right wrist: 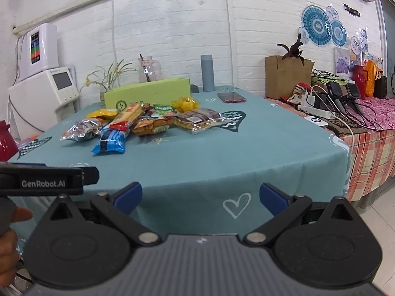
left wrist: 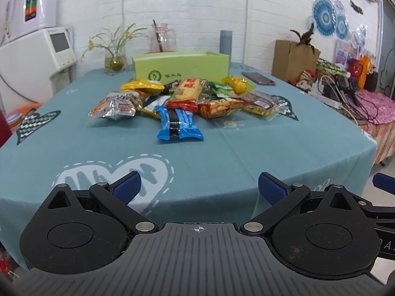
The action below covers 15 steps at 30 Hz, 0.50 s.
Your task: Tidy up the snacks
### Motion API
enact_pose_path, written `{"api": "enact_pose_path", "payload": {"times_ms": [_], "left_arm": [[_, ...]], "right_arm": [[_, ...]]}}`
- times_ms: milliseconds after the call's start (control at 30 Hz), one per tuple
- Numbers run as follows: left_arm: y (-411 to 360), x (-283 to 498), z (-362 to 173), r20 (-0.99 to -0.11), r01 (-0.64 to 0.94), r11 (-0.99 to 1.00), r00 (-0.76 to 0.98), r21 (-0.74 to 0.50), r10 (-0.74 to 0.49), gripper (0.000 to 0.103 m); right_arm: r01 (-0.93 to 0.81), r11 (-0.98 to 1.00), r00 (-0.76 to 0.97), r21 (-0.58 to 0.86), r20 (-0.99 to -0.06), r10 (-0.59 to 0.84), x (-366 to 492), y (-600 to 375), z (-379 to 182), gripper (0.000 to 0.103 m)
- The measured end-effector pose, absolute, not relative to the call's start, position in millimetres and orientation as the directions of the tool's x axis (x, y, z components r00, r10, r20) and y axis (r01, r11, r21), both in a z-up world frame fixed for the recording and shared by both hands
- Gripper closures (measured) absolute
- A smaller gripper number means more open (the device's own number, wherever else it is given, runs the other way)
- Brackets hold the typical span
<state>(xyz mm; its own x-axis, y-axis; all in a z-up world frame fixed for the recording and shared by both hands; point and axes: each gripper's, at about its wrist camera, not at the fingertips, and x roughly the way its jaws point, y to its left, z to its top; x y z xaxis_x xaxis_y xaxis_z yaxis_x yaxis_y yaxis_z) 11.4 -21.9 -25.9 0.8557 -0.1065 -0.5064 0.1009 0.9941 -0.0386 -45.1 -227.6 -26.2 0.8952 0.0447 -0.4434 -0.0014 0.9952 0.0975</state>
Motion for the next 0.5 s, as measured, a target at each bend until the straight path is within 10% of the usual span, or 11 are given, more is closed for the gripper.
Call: {"api": "enact_pose_path", "payload": {"times_ms": [200, 500], "left_arm": [[-1.8, 45.8, -19.0, -0.514, 0.025, 0.996, 0.855, -0.089, -0.068, 0.011], [39.8, 83.7, -29.2, -0.591, -0.051, 0.99, 0.806, -0.134, -0.039, 0.011]], "right_arm": [[-0.151, 0.981, 0.917, 0.125, -0.353, 0.186, -17.1, -220.9, -18.7, 0.003], [-0.053, 0.998, 0.815, 0.018, -0.577, 0.054, 109.5, -213.8, -52.0, 0.002]]}}
